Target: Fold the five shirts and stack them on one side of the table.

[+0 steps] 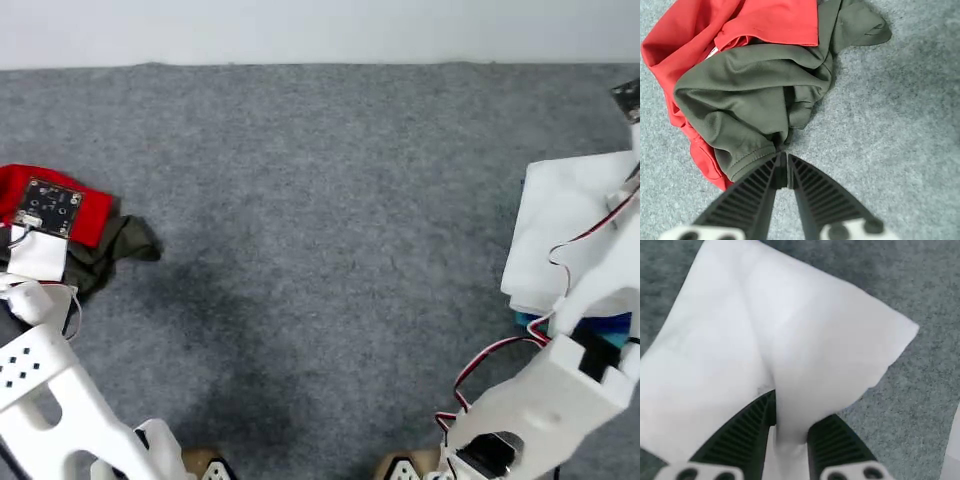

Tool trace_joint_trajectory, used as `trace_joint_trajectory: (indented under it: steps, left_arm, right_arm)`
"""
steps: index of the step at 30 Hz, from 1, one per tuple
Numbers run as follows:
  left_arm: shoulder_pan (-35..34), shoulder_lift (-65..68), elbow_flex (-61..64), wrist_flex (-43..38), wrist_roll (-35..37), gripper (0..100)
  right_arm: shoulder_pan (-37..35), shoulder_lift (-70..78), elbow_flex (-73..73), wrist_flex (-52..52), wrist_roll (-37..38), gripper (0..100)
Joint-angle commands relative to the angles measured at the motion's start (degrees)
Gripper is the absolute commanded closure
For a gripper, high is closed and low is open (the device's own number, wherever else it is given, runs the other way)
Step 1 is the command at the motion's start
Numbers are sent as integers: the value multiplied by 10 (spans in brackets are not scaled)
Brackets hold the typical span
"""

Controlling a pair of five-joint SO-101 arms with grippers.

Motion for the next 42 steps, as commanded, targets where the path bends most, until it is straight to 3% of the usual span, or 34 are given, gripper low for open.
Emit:
trace_joint_trajectory:
  steps: [1, 4, 9, 11, 18, 24, 36, 42]
  left_arm:
    - [4, -12, -4, -11, -3, 985]
    - [4, -12, -4, -11, -3, 985]
    - [4, -12, -4, -11, -3, 985]
    - [4, -12, -4, -11, -3, 985]
    - [4, -13, -4, -11, -3, 985]
    - [4, -15, -6, -8, -3, 985]
    - [1, -15, -15, 20, -2, 985]
    - [4, -15, -15, 21, 0, 985]
  right_arm:
    - [9, 5, -22, -19, 16, 990]
    - [10, 27, -22, -20, 29, 980]
    - [20, 36, -23, -20, 16, 770]
    - [23, 22, -37, -16, -20, 749]
    - [12, -24, -64, 69, -38, 759]
    - [8, -11, -63, 161, -36, 987]
    - [103, 154, -63, 149, -35, 990]
    - [107, 153, -67, 213, 6, 989]
